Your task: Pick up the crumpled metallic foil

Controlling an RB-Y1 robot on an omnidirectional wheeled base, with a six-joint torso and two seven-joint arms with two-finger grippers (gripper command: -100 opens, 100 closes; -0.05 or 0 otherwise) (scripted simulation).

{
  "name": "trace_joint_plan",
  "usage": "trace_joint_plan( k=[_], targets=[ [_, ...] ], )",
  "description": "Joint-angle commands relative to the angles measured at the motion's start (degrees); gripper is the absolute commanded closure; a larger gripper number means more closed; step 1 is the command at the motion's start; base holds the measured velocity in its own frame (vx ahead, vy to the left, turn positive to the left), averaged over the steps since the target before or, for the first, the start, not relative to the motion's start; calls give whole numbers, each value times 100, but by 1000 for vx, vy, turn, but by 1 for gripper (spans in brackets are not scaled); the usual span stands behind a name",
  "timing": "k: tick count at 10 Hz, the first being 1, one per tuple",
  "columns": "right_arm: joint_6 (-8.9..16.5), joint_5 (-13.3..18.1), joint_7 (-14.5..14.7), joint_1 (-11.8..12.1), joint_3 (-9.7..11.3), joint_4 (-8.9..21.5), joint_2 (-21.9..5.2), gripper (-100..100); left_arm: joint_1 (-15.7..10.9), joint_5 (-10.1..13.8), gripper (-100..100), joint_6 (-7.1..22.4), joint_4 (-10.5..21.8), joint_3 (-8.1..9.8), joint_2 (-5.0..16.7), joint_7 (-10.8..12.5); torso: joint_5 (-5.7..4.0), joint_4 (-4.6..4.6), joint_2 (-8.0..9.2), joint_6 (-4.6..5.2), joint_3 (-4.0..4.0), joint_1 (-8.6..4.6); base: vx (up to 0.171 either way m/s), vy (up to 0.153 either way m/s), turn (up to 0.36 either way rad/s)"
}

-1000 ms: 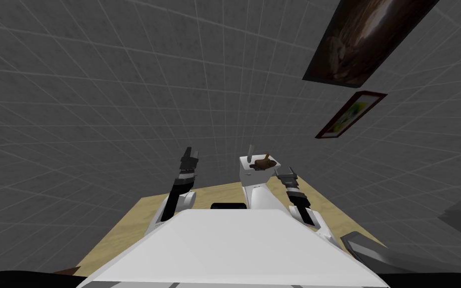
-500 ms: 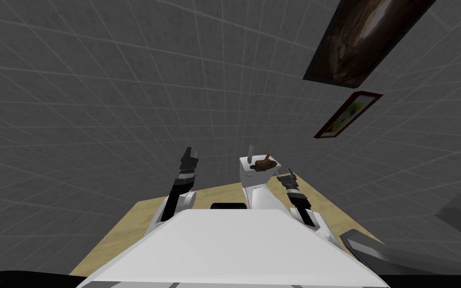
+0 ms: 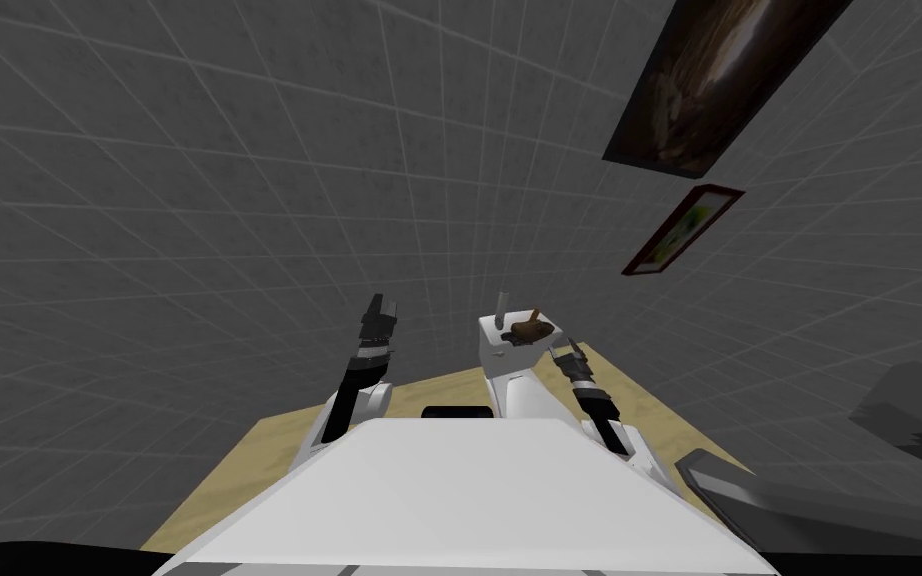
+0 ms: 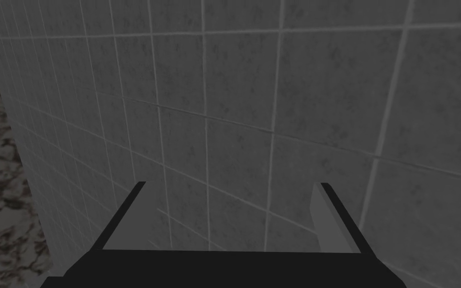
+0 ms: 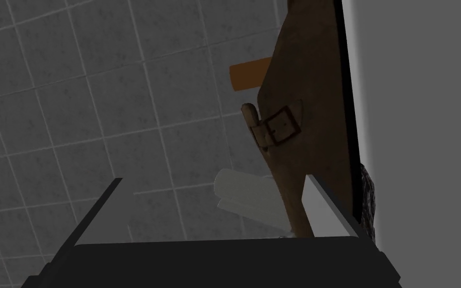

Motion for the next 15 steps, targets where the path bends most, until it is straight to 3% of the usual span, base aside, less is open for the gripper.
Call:
trace_joint_plan(
  k=[1, 8, 12, 15],
  targets=[
    [-69, 109, 177, -20, -42, 72, -1, -100, 0, 0, 0, 0, 0, 0, 0, 0, 0, 0, 0, 0, 0, 0, 57, 32, -26],
    [-516, 1206, 1294, -276, -334, 587, 288, -100, 0, 0, 0, 0, 0, 0, 0, 0, 0, -1, -1, -1, -1, 0, 71, 46, -87],
    [-676, 1582, 1700, -370, -442, 748, 802, -100, -1, 0, 0, 0, 0, 0, 0, 0, -1, 1, 9, -2, 5, -7, 49, 36, -43],
    [-725, 1689, 1824, -400, -476, 789, 1230, -100, -1, 0, 0, 0, 0, 0, 0, 0, -2, 3, 16, -2, 9, -13, 27, 14, -15]
  ],
)
